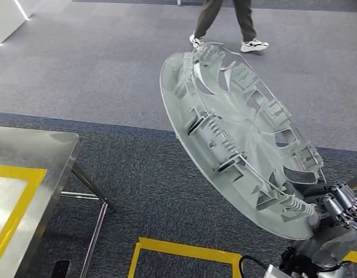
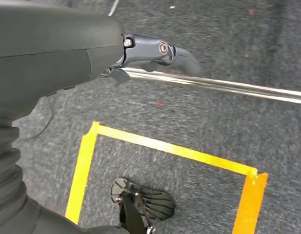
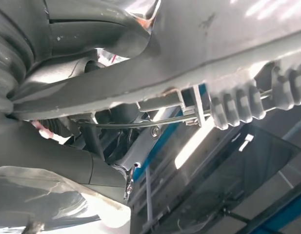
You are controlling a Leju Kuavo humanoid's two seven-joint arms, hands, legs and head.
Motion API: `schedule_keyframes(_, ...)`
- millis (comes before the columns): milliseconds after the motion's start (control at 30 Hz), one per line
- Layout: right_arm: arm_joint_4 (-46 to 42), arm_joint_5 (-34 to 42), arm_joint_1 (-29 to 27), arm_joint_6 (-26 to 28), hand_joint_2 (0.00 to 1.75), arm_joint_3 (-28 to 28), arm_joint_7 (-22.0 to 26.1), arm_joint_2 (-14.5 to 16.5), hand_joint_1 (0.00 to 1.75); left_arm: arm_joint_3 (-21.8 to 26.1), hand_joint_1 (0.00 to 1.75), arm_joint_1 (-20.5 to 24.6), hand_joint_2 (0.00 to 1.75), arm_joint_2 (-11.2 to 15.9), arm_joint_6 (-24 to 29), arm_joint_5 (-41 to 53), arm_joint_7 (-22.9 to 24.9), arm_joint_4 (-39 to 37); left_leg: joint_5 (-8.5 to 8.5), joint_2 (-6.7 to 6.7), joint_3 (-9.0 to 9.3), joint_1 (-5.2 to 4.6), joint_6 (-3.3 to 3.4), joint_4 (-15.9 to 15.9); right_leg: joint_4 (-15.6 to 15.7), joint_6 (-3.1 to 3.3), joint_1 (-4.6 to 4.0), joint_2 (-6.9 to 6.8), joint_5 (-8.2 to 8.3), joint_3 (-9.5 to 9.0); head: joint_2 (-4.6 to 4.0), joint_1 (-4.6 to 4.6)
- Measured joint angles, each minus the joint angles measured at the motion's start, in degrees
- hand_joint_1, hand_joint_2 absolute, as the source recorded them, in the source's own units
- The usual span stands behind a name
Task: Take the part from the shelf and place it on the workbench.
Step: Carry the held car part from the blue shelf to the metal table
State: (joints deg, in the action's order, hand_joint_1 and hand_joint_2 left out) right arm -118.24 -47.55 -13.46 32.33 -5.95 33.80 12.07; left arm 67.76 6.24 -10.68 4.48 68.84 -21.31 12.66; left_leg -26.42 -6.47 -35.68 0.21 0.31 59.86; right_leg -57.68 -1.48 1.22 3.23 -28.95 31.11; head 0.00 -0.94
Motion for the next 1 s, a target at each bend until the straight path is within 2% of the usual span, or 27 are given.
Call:
schedule_keyframes(33, 0.0, 0.0, 0.2, -0.1, 1.75, 0.0, 0.1, 0.0, 1.75, 0.0, 0.0, 0.1, 1.75, 0.1, 0.1, -0.1, 0.0, 0.0, -1.18, 1.64, -0.91, -0.07, -0.24, 2.0, 0.2, 0.34, -0.02, -0.94, 0.04, -0.17, 0.0, 0.11)
schedule_keyframes(67, 0.1, 0.0, 0.4, -0.1, 1.75, -0.1, 0.1, 0.1, 1.75, 0.0, 0.0, 0.2, 1.75, 0.1, 0.1, -0.2, 0.0, 0.0, -2.87, 3.63, -2.33, -0.11, -0.45, 5.0, 0.2, 0.64, -0.12, -1.92, -0.02, -0.32, 0.0, 0.24)
schedule_keyframes(100, 0.1, 0.0, 0.5, -0.1, 1.75, -0.1, 0.2, 0.1, 1.75, 0.0, 0.0, 0.3, 1.75, 0.2, 0.2, -0.2, 0.0, 0.0, -4.7, 4.97, -4.12, -0.09, -0.65, 8.9, 0.2, 0.85, -0.28, -2.84, -0.13, -0.39, 0.0, 0.36)
schedule_keyframes(133, 0.2, 0.0, 0.5, -0.2, 1.75, -0.1, 0.2, 0.1, 1.75, 0.0, 0.0, 0.3, 1.75, 0.2, 0.2, -0.2, 0.0, 0.0, -6.12, 5.51, -5.81, -0.01, -0.78, 12.5, 0.2, 0.96, -0.4, -3.78, -0.24, -0.44, 0.0, 0.34)
schedule_keyframes(167, 0.2, 0.0, 0.6, -0.2, 1.75, -0.1, 0.2, 0.1, 1.75, 0.0, 0.0, 0.3, 1.75, 0.2, 0.2, -0.2, 0.0, 0.0, -6.64, 5.71, -6.83, 0.05, -0.84, 14.7, 0.2, 1.02, -0.5, -4.68, -0.36, -0.51, 0.0, 0.35)
schedule_keyframes(200, 0.3, 0.0, 0.6, -0.2, 1.75, -0.1, 0.2, 0.1, 1.75, 0.0, 0.0, 0.2, 1.75, 0.3, 0.2, -0.2, 0.0, 0.0, -6.1, 5.8, -6.86, 0.08, -0.83, 14.9, 0.2, 1.05, -0.56, -5.5, -0.49, -0.62, 0.0, 0.35)
schedule_keyframes(233, 0.3, 0.0, 0.7, -0.2, 1.75, -0.1, 0.2, 0.1, 1.75, 0.0, 0.0, 0.1, 1.75, 0.3, 0.2, -0.2, 0.0, 0.0, -4.58, 5.97, -5.75, 0.07, -0.74, 12.9, 0.2, 1.02, -0.61, -6.26, -0.64, -0.8, 0.0, 0.36)
schedule_keyframes(267, 0.4, 0.0, 0.8, -0.2, 1.75, -0.1, 0.2, 0.1, 1.75, 0.0, 0.0, 0.1, 1.75, 0.3, 0.2, -0.2, 0.0, 0.0, -2.48, 6.56, -3.71, 0.0, -0.54, 9.0, 0.2, 0.95, -0.65, -6.97, -0.84, -1.06, 0.0, 0.36)
schedule_keyframes(300, 0.4, 0.0, 0.8, -0.3, 1.75, -0.1, 0.2, 0.1, 1.75, 0.0, 0.0, 0.1, 1.75, 0.4, 0.2, -0.2, 0.0, 0.1, -1.08, 7.99, -1.61, -0.32, -0.26, 5.2, 0.2, 0.8, -0.8, -7.63, -1.06, -1.29, 0.0, 0.35)
schedule_keyframes(333, 0.4, 0.0, 0.9, -0.4, 1.75, -0.1, 0.3, 0.1, 1.75, 0.0, 0.0, 0.2, 1.75, 0.4, 0.2, -0.2, 0.0, 0.1, -0.19, 9.32, -0.03, -0.67, 0.1, 2.0, 0.1, 0.59, -0.96, -8.2, -1.29, -1.42, 0.0, 0.35)
schedule_keyframes(367, 0.4, 0.0, 1.1, -0.5, 1.75, -0.1, 0.2, 0.1, 1.75, 0.0, 0.0, 0.3, 1.75, 0.4, 0.2, -0.3, 0.0, 0.1, 0.06, 10.4, 0.81, -1.01, 0.44, 0.1, 0.1, 0.34, -1.12, -8.77, -1.47, -1.5, 0.0, 0.31)
schedule_keyframes(400, 0.4, -0.1, 1.3, -0.7, 1.75, -0.1, 0.2, 0.1, 1.75, 0.0, 0.0, 0.3, 1.75, 0.4, 0.2, -0.3, 0.0, 0.1, -0.27, 10.89, 0.91, -1.33, 0.74, -0.4, 0.1, 0.07, -1.26, -9.34, -1.61, -1.53, 0.0, 0.27)
schedule_keyframes(467, 0.4, -0.5, 1.6, -1.2, 1.75, -0.2, 0.0, 0.1, 1.75, 0.0, 0.0, 0.2, 1.75, 0.3, 0.1, -0.3, -0.1, 0.1, -0.18, 9.69, 0.87, -1.25, 1.31, -0.8, 0.1, -0.49, -1.25, -10.17, -2.03, -1.73, 0.0, 0.21)
schedule_keyframes(500, 0.5, -0.7, 1.7, -1.4, 1.75, -0.3, -0.2, 0.1, 1.75, 0.0, 0.0, 0.2, 1.75, 0.2, 0.1, -0.3, -0.1, 0.2, -0.11, 9.01, 1.04, -1.08, 1.64, -1.0, -0.5, -0.76, -1.17, -9.44, -2.67, -1.6, 0.0, 0.16)
schedule_keyframes(533, 0.5, -0.9, 1.8, -1.6, 1.75, -0.4, -0.3, 0.1, 1.75, 0.0, 0.0, 0.3, 1.75, 0.1, 0.1, -0.3, -0.1, 0.2, 0.01, 8.33, 1.22, -0.87, 1.99, -1.2, -2.1, -1.01, -1.08, -8.07, -3.76, -0.93, 0.0, 0.04)
schedule_keyframes(600, 0.6, -1.1, 1.9, -1.9, 1.75, -0.5, -0.5, 0.1, 1.75, 0.0, 0.0, 0.5, 1.75, -0.1, 0.1, -0.3, -0.1, 0.2, 0.1, 6.94, 1.36, -0.63, 2.48, -1.4, -9.0, -1.3, -0.92, -4.66, -7.13, 2.42, 0.0, -0.27)
schedule_keyframes(633, 0.7, -1.2, 1.9, -1.9, 1.75, -0.5, -0.6, 0.1, 1.75, 0.0, 0.0, 0.5, 1.75, -0.1, 0.1, -0.2, -0.1, 0.2, 0.1, 6.18, 1.34, -0.62, 2.59, -1.4, -13.1, -1.38, -0.88, -3.83, -8.6, 4.6, 0.0, -0.36)
schedule_keyframes(667, 0.8, -1.2, 2.0, -2.1, 1.75, -0.5, -0.8, 0.1, 1.75, 0.0, 0.0, 0.5, 1.75, -0.2, 0.1, -0.2, -0.1, 0.2, 0.09, 5.38, 1.36, -0.62, 2.63, -1.4, -16.0, -1.43, -0.86, -3.48, -9.23, 6.35, 0.0, -0.38)
schedule_keyframes(700, 1.0, -1.3, 2.0, -2.3, 1.75, -0.5, -1.0, 0.1, 1.75, 0.0, 0.0, 0.5, 1.75, -0.2, 0.0, -0.2, -0.1, 0.2, 0.08, 4.56, 1.42, -0.62, 2.63, -1.4, -16.9, -1.43, -0.85, -3.36, -8.65, 7.19, 0.0, -0.39)
schedule_keyframes(733, 1.1, -1.3, 2.1, -2.6, 1.75, -0.5, -1.3, 0.1, 1.75, 0.0, 0.0, 0.4, 1.75, -0.2, 0.0, -0.1, -0.1, 0.2, 0.07, 3.7, 1.51, -0.6, 2.61, -1.4, -15.3, -1.39, -0.8, -3.22, -6.88, 6.87, 0.0, -0.4)
schedule_keyframes(767, 1.2, -1.3, 2.3, -3.0, 1.75, -0.5, -1.5, 0.1, 1.75, 0.0, 0.0, 0.4, 1.75, -0.3, 0.1, 0.0, 0.0, 0.2, 0.04, 2.85, 1.64, -0.56, 2.55, -1.3, -11.7, -1.32, -0.7, -2.77, -4.33, 5.51, 0.0, -0.4)
schedule_keyframes(800, 1.3, -1.4, 2.5, -3.5, 1.75, -0.6, -1.7, 0.1, 1.75, 0.0, 0.0, 0.4, 1.75, -0.3, 0.1, 0.1, 0.1, 0.2, 0.01, 2.09, 1.68, -0.53, 2.41, -1.3, -7.7, -1.24, -0.51, -1.49, -2.19, 3.8, 0.0, -0.4)
schedule_keyframes(833, 1.4, -1.5, 2.8, -4.0, 1.75, -0.7, -2.0, 0.1, 1.75, 0.0, 0.0, 0.5, 1.75, -0.3, 0.1, 0.2, 0.2, 0.2, -0.01, 1.37, 1.54, -0.54, 2.17, -1.1, -4.0, -1.16, -0.27, -0.04, -0.78, 2.12, 0.0, -0.35)
schedule_keyframes(867, 1.5, -1.7, 3.1, -4.5, 1.75, -0.8, -2.2, 0.1, 1.75, 0.0, 0.0, 0.5, 1.75, -0.3, 0.1, 0.2, 0.3, 0.2, 0.07, 0.75, 1.25, -0.48, 1.83, -1.0, -1.7, -1.05, -0.15, 1.18, -0.18, 1.07, 0.0, -0.32)
schedule_keyframes(900, 1.6, -1.9, 3.3, -4.9, 1.75, -1.0, -2.4, 0.1, 1.75, 0.0, 0.0, 0.5, 1.75, -0.4, 0.0, 0.3, 0.4, 0.2, 0.2, 0.17, 0.88, -0.4, 1.46, -0.9, -0.8, -0.89, -0.12, 1.97, -0.31, 0.64, 0.0, -0.31)
schedule_keyframes(967, 1.7, -2.3, 3.6, -5.4, 1.75, -1.3, -2.8, 0.1, 1.75, 0.0, 0.0, 0.4, 1.75, -0.4, -0.2, 0.4, 0.4, 0.2, 0.42, -0.79, 0.32, -0.16, 0.73, -0.8, -0.5, -0.36, -0.23, 1.06, -0.26, 0.49, 0.0, -0.32)
schedule_keyframes(1000, 1.8, -2.4, 3.6, -5.5, 1.75, -1.4, -2.9, 0.1, 1.75, 0.0, 0.0, 0.3, 1.75, -0.5, -0.3, 0.4, 0.4, 0.2, 0.12, -0.08, 0.08, -0.2, 0.44, -0.4, -0.2, -0.05, -0.21, 0.33, -0.16, 0.32, 0.0, -0.23)
